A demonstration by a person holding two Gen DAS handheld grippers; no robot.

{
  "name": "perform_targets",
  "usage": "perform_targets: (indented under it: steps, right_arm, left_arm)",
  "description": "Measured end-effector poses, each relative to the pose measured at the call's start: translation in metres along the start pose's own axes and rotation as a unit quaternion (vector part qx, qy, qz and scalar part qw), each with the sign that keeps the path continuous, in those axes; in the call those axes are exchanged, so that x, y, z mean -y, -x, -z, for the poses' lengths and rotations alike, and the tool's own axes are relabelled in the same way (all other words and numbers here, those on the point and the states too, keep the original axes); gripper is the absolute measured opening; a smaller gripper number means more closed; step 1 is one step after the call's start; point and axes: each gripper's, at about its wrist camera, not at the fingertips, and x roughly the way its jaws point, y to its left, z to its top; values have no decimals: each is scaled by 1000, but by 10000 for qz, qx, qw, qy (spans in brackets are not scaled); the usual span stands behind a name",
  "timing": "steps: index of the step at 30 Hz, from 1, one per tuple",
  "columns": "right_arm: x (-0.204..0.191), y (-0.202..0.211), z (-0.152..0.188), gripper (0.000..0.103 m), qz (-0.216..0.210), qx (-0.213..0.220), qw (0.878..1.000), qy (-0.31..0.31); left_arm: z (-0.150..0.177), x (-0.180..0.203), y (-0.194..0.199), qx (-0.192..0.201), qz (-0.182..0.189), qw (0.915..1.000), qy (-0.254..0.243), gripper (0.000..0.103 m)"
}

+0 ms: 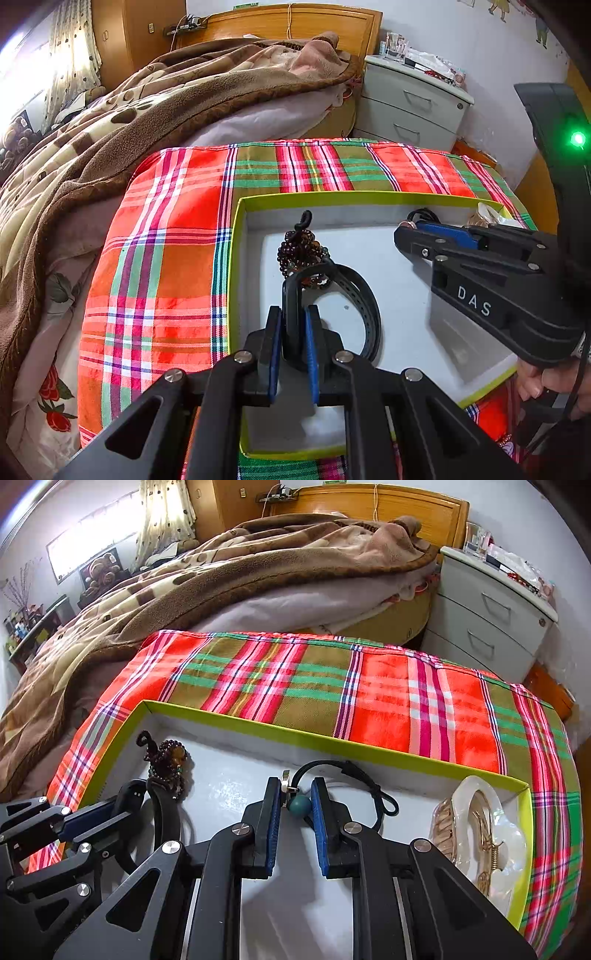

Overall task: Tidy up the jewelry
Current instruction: 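Carry both black bracelets into the box and open both grippers, then move the right gripper back to the lilac spiral hair tie and close on it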

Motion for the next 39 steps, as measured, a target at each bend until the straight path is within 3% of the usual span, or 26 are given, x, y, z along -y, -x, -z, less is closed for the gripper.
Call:
perform_targets:
  steps: [11, 15, 29, 32, 39]
  right_arm:
    - [-1, -1, -1, 18, 15, -27, 10000, 17]
    - [-2, -1, -1, 29, -21, -31, 10000, 22]
    - [1, 17, 0, 30, -41, 202, 9996, -175]
    - [0, 26, 2, 30, -2, 302, 9993, -215]
    - [-3, 44, 9, 30, -49, 461, 9985, -276]
  left_arm:
    - [0, 0, 0, -6, -37, 10000, 20, 14]
    - [-1, 0, 1, 12, -73, 10000, 38, 19]
    - [-2, 0, 10, 84, -1, 9999, 151, 30]
    - [-2, -1, 17, 155, -94, 9997, 173, 39]
    - [4, -4, 36, 297, -73, 9992, 243, 39]
